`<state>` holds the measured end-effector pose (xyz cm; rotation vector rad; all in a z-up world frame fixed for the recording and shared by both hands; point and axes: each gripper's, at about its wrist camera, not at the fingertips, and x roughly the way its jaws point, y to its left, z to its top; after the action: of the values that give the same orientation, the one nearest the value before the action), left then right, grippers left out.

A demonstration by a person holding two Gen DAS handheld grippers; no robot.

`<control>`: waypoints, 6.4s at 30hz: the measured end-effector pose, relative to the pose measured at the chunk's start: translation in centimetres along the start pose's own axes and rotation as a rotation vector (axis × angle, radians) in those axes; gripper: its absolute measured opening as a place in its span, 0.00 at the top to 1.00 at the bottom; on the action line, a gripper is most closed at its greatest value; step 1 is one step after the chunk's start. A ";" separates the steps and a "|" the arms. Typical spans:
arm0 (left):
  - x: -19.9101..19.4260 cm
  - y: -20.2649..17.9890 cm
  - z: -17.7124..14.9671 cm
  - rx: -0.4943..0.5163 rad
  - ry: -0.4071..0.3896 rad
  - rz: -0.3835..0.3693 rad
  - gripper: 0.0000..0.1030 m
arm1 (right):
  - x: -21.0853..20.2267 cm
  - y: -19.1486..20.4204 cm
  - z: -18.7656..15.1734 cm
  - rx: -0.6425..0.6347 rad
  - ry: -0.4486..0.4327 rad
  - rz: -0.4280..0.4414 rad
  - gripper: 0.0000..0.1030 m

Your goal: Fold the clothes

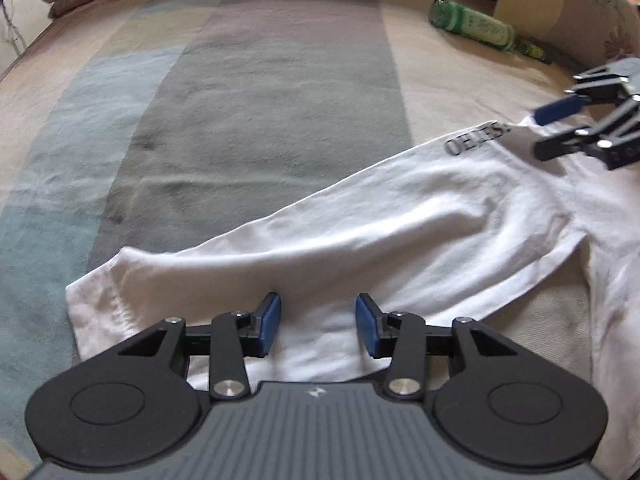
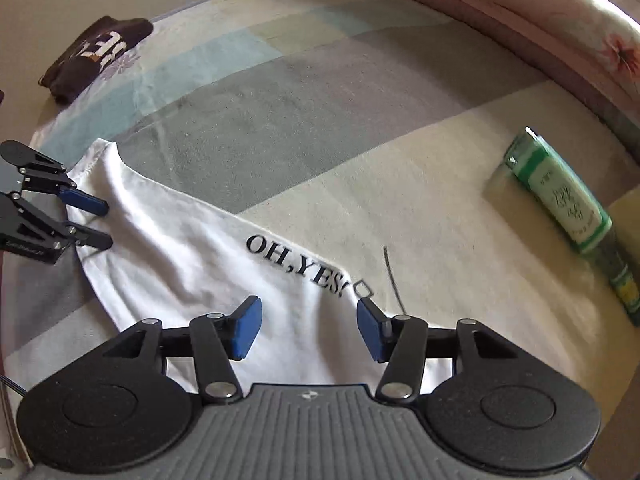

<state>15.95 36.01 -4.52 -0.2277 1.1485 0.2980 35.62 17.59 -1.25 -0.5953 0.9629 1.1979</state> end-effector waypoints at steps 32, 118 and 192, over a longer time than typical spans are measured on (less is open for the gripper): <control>-2.9 5.4 -3.5 -0.200 -0.115 -0.014 0.52 | 10.2 11.5 12.0 -0.504 0.017 0.199 0.97; 1.5 -4.5 1.5 0.086 -0.037 -0.076 0.27 | 3.7 -3.3 0.5 -0.527 0.107 -0.047 0.87; 7.4 -17.5 14.7 0.200 -0.040 -0.342 0.28 | -7.6 -2.0 -17.7 0.481 -0.065 -0.408 0.03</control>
<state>37.46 25.27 -5.04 -0.2358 1.0706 -0.1139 31.77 -1.18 -3.58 -0.3397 0.9732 0.5894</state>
